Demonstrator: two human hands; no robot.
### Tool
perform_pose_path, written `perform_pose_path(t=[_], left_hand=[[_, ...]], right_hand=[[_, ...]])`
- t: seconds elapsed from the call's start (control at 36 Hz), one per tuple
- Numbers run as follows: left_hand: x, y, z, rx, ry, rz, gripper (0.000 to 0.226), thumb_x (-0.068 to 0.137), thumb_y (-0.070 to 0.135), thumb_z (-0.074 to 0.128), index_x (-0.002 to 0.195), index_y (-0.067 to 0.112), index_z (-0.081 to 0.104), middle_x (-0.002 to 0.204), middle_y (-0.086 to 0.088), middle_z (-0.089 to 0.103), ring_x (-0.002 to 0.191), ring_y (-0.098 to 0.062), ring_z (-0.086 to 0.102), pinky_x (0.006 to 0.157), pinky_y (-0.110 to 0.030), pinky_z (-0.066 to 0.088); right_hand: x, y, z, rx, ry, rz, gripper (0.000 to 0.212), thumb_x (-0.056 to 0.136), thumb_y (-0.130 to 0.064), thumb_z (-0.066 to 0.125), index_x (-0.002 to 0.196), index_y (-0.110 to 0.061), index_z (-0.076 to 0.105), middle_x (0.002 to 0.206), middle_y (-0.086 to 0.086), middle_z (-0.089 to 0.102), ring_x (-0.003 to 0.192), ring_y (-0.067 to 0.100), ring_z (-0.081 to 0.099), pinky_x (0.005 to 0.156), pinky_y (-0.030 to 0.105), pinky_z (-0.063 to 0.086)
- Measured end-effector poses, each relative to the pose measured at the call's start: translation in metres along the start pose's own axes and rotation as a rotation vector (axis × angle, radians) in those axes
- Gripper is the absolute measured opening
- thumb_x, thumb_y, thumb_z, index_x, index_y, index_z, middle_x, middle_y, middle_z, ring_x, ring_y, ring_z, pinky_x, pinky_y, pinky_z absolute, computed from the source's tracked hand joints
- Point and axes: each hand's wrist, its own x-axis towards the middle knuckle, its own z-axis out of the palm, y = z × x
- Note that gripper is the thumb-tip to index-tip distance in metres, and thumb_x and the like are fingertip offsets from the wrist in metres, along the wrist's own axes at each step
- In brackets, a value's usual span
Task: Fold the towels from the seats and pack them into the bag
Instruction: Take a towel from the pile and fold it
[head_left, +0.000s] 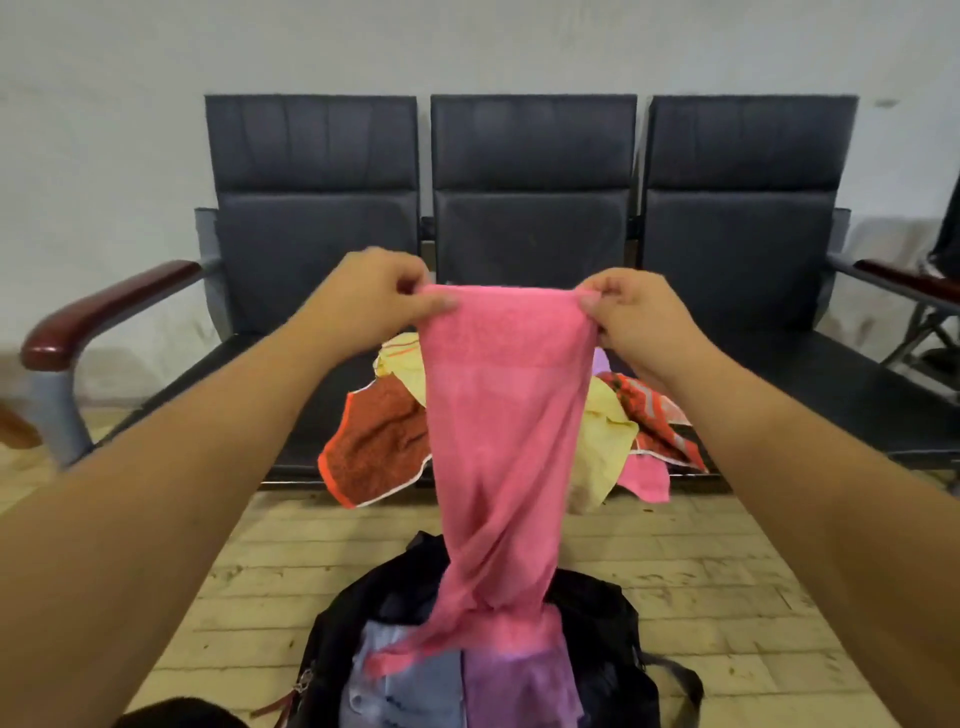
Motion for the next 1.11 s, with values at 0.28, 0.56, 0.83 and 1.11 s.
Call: perform_pose_path(t=[0.28, 0.56, 0.83, 1.11], left_hand=[[0.037, 0.035, -0.081, -0.024, 0.147, 0.005, 0.021, 0.082, 0.029, 0.078, 0.086, 0.014, 0.064, 0.076, 0.003, 0.063, 0.067, -0.009, 0.058, 0.056, -0.022, 0.041], [0.025, 0.033, -0.081, -0.454, 0.336, -0.053, 0.018, 0.084, 0.014, 0.075, 0.08, 0.023, 0.06, 0.081, -0.002, 0.064, 0.078, -0.017, 0.063, 0.082, -0.047, 0.059], [-0.02, 0.019, -0.019, -1.098, -0.235, -0.289, 0.038, 0.076, 0.02, 0.078, 0.109, 0.002, 0.068, 0.104, -0.008, 0.075, 0.095, -0.019, 0.069, 0.083, -0.03, 0.056], [-0.053, 0.041, 0.018, -1.861, -0.234, -0.489, 0.041, 0.088, 0.02, 0.051, 0.119, -0.004, 0.062, 0.108, -0.02, 0.07, 0.094, -0.029, 0.07, 0.091, -0.043, 0.055]], right_hand=[[0.034, -0.099, -0.028, 0.061, 0.078, -0.081, 0.025, 0.095, 0.0, 0.052, 0.081, -0.013, 0.067, 0.078, 0.003, 0.064, 0.078, 0.017, 0.061, 0.085, 0.046, 0.06], [0.025, -0.12, -0.029, 0.251, 0.04, -0.029, 0.026, 0.103, -0.006, 0.045, 0.089, -0.01, 0.066, 0.084, 0.008, 0.063, 0.086, 0.025, 0.057, 0.09, 0.049, 0.055], [0.012, -0.118, -0.02, 0.592, 0.023, 0.034, 0.025, 0.099, 0.003, 0.045, 0.109, 0.008, 0.067, 0.102, 0.018, 0.068, 0.095, 0.026, 0.064, 0.098, 0.044, 0.053], [0.001, -0.065, 0.01, 0.536, -0.246, 0.244, 0.022, 0.095, 0.005, 0.048, 0.086, 0.001, 0.068, 0.074, 0.01, 0.066, 0.071, 0.019, 0.064, 0.066, 0.031, 0.057]])
